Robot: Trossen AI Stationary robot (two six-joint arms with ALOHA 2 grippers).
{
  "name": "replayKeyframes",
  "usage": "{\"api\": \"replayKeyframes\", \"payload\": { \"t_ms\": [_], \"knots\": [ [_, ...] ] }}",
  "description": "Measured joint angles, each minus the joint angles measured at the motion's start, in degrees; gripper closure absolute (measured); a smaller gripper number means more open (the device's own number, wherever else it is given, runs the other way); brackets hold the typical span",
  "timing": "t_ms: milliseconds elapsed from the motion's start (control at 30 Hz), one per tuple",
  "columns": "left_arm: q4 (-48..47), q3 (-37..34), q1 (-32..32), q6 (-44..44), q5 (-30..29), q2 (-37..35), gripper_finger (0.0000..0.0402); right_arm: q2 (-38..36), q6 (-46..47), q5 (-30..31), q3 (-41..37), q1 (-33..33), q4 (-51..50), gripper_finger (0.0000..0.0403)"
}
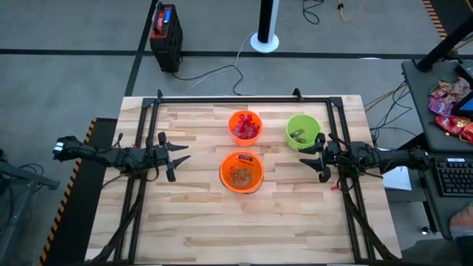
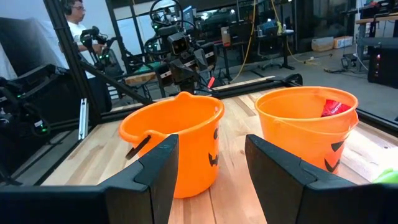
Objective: Sort candy by brand, put in halloween buckets
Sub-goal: Return to Home Position
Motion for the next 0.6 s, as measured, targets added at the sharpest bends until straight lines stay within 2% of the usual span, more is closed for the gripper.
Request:
{"api": "replayKeyframes", "payload": {
  "t_ms": [600],
  "knots": [
    [0.0,0.0,0.0,0.0,0.3,0.0,0.0249,0.0,0.0,0.0,0.0,0.0,0.0,0.0225]
  ]
}}
